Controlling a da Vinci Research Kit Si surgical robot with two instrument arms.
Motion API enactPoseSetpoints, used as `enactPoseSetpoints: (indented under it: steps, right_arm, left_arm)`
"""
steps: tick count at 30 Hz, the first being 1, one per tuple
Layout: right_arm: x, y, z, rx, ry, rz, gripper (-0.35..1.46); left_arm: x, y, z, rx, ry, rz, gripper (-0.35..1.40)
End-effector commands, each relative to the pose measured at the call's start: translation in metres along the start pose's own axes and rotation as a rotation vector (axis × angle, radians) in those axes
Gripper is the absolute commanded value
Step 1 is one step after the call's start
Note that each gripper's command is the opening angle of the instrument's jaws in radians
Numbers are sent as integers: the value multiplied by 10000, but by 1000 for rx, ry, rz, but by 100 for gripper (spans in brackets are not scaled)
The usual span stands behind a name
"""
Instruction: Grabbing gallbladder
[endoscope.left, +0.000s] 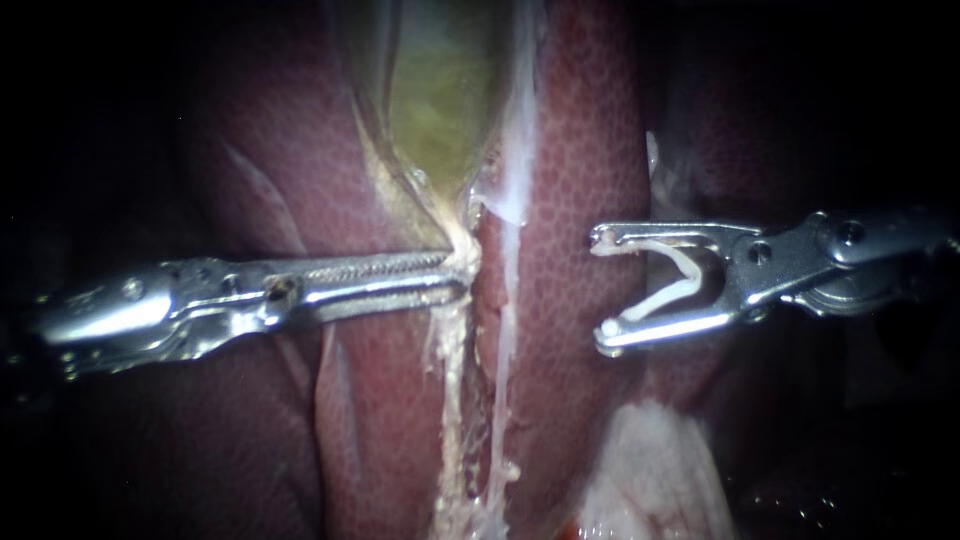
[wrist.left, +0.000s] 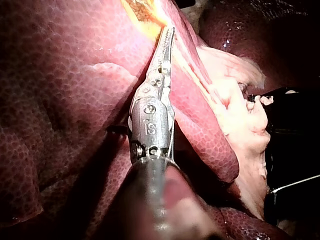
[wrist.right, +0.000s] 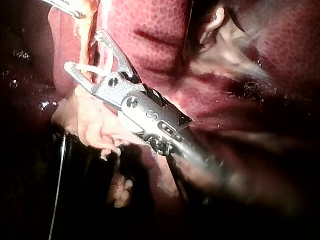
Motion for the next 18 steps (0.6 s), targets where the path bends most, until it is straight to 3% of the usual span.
enactPoseSetpoints:
  steps: [1, 4, 11, 18]
  right_arm:
    - [0, 0, 0, 0, 0, 0, 55]
    - [0, 0, 0, 0, 0, 0, 55]
    - [0, 0, 0, 0, 0, 0, 55]
    - [0, 0, -1, 0, 0, 0, 55]
  left_arm:
    - [-1, 1, -2, -1, 13, -5, -35]
    - [-1, 2, -5, -7, 28, -11, -35]
    - [-10, -6, -15, -7, 28, -15, -35]
    - [-34, -3, -54, -8, 23, -28, -35]
